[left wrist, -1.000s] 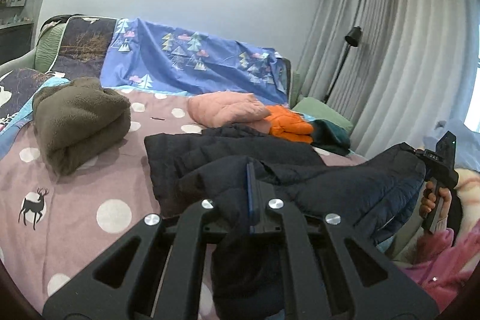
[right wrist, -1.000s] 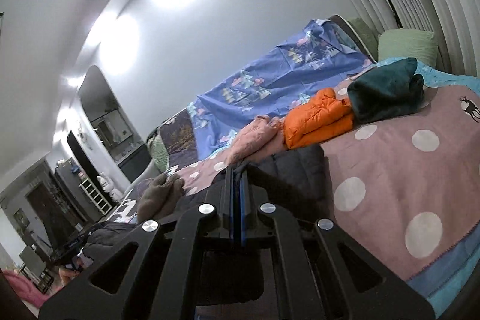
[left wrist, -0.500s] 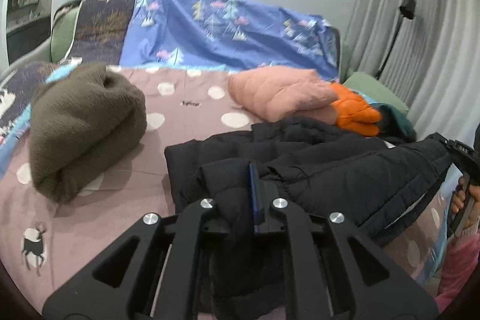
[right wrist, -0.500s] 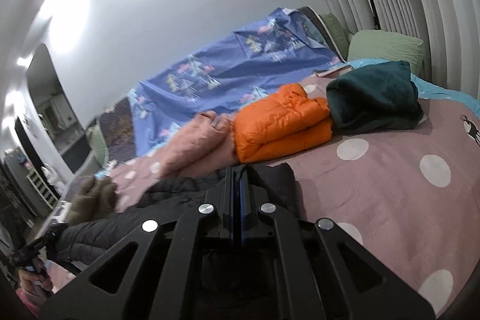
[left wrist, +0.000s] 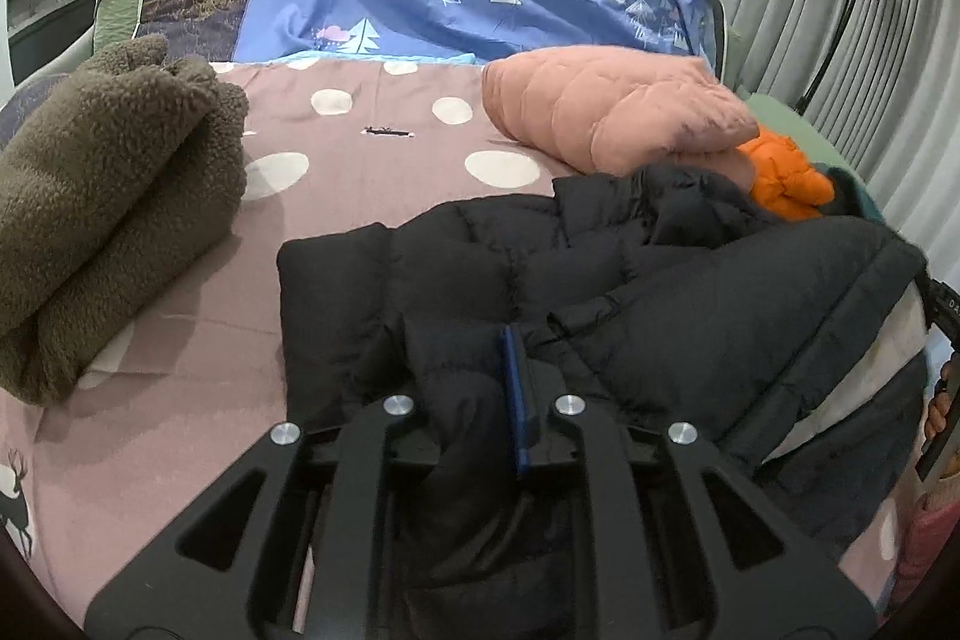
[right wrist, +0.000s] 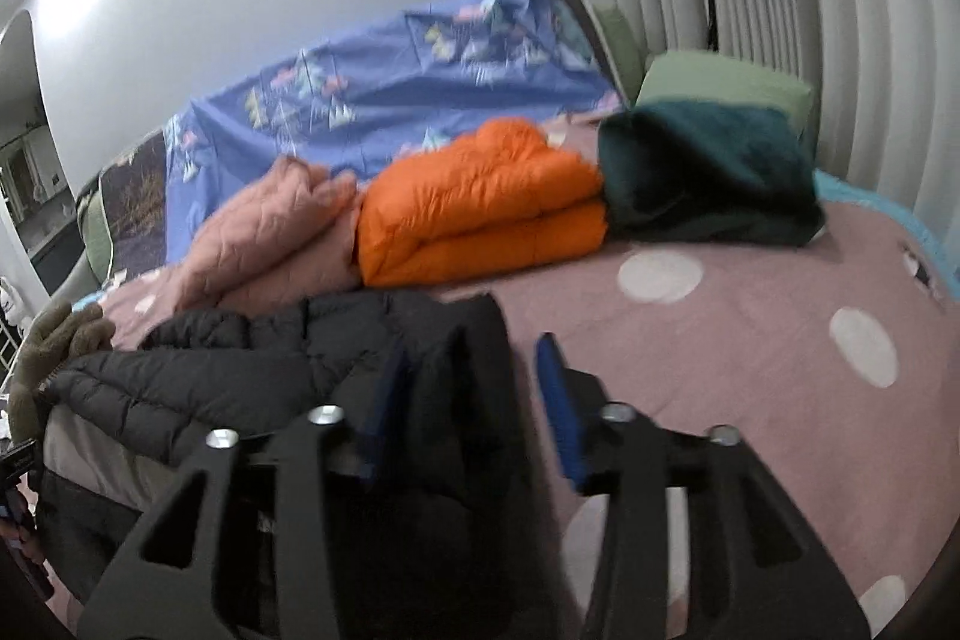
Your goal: Fold large clothes
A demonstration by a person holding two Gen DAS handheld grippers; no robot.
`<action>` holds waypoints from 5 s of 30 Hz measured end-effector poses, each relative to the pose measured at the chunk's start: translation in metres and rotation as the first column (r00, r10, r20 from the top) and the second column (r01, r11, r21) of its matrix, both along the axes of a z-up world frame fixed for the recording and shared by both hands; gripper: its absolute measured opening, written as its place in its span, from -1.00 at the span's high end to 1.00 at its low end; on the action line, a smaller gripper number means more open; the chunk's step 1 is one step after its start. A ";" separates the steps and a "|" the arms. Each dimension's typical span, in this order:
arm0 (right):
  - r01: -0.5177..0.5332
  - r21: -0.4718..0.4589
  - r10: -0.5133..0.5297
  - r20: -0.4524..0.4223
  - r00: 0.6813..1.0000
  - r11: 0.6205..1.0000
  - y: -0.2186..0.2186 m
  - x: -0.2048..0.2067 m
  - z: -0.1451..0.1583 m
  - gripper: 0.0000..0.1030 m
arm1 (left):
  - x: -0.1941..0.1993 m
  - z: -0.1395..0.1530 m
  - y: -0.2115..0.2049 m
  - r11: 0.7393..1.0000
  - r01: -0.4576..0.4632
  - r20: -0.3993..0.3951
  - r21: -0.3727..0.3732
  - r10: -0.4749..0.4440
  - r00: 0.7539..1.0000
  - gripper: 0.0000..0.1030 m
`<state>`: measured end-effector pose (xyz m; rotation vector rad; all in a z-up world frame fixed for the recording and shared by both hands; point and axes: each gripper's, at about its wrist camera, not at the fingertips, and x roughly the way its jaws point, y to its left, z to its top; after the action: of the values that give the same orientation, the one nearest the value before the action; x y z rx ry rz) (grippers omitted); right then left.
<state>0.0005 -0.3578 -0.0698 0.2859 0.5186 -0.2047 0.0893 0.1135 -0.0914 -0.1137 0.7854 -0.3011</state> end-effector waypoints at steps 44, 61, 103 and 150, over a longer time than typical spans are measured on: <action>-0.187 -0.093 0.179 -0.096 0.979 0.978 0.036 0.050 0.019 0.47 | -0.004 0.089 -0.042 0.995 0.031 0.261 0.094 -0.055 0.964 -0.37; -0.168 0.102 0.182 -0.150 0.972 0.981 -0.004 0.085 -0.006 0.94 | 0.067 0.039 0.007 0.999 -0.033 0.040 -0.034 0.034 0.999 1.00; -0.276 -0.032 0.268 -0.156 0.951 0.961 0.135 0.106 -0.007 0.07 | 0.041 0.054 -0.115 0.997 0.070 0.068 0.041 -0.073 0.995 -0.16; -0.278 -0.053 0.251 -0.296 0.921 0.959 0.151 0.150 -0.102 -0.22 | 0.078 -0.051 -0.134 0.986 0.049 -0.056 0.162 -0.040 0.998 -0.60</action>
<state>0.1506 -0.2065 -0.1720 0.0906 0.8274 -0.0047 0.1674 -0.0203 -0.1424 0.0503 0.8626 -0.2761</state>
